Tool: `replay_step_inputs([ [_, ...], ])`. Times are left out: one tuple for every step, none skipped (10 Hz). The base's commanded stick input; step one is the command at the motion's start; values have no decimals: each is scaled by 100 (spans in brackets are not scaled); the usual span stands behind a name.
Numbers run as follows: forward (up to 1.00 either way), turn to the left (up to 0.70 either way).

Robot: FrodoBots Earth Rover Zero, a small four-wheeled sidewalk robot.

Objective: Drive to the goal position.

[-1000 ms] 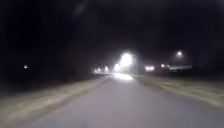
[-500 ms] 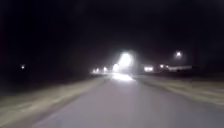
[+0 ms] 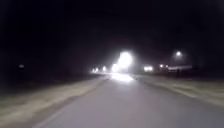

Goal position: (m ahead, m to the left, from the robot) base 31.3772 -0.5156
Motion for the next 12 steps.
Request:
replay_step_inputs([
  [100, 2],
  [100, 2],
  [100, 2],
  [100, 2],
  [100, 2],
  [100, 2],
  [100, 2],
  [100, 2],
  [100, 2],
  [100, 2],
  [100, 2],
  [100, 2],
])
